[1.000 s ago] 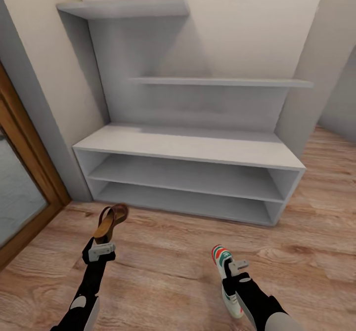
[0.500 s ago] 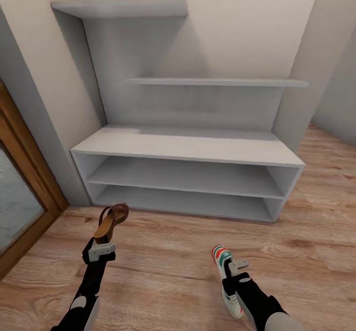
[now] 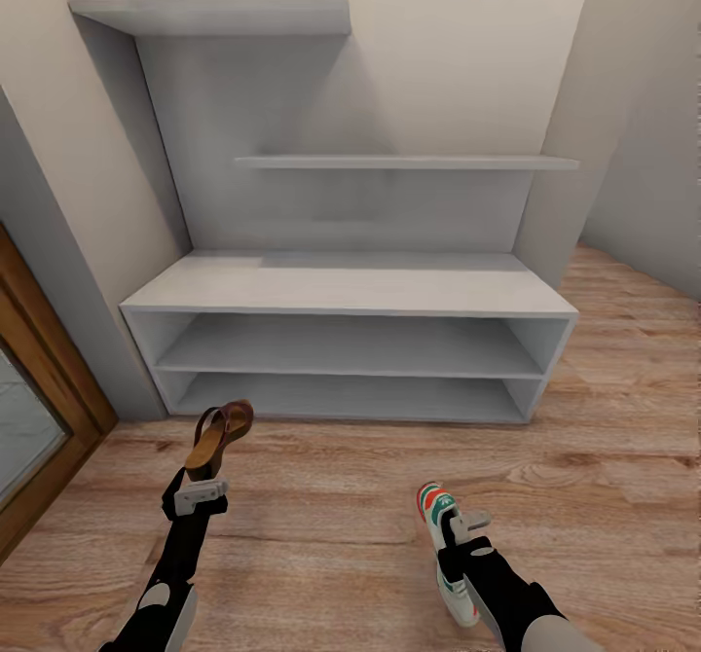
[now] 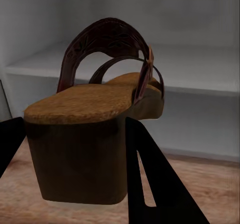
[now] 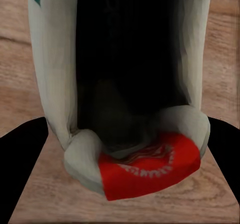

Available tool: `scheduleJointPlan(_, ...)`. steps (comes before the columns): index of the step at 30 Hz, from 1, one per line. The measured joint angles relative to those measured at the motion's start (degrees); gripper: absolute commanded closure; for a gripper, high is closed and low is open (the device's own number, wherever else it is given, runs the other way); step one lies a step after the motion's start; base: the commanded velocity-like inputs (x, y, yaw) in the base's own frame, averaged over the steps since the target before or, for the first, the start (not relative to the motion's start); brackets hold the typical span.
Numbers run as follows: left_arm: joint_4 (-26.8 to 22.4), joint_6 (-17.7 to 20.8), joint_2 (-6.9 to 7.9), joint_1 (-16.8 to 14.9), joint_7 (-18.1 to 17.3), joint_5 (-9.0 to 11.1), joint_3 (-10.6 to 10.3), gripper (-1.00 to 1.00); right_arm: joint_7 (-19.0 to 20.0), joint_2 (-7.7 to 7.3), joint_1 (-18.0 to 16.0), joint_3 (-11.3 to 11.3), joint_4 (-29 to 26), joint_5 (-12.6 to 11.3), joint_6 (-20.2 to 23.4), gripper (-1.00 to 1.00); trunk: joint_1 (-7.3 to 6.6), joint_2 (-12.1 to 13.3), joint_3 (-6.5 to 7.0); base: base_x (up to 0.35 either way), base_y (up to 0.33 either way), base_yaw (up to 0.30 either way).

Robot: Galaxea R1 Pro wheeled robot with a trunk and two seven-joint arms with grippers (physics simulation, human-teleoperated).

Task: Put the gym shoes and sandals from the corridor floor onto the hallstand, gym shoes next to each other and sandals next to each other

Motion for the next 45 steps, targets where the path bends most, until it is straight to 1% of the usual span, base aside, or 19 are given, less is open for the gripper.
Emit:
scheduleJointPlan(12,0.0,0.0,0.02,0.0,-0.05,0.03,-0.02,1.0,0.0,0.01,-0.03,0.01,0.0,0.0,0.0,1.0,0.0,0.0,0.04,-0.092,0.298,-0.023)
scheduleJointPlan(19,0.05,0.0,0.01,0.0,-0.06,0.0,0.02,1.0,0.0,0.01,-0.02,0.02,0.0,0.01,0.0,1.0,0.0,0.0,0.05,-0.088,0.158,-0.002)
scheduleJointPlan(45,0.07,0.0,-0.02,0.0,-0.03,0.02,-0.02,1.0,0.0,0.01,-0.02,0.09,0.0,0.0,0.0,1.0,0.0,0.0,0.05,-0.01,0.013,0.0)
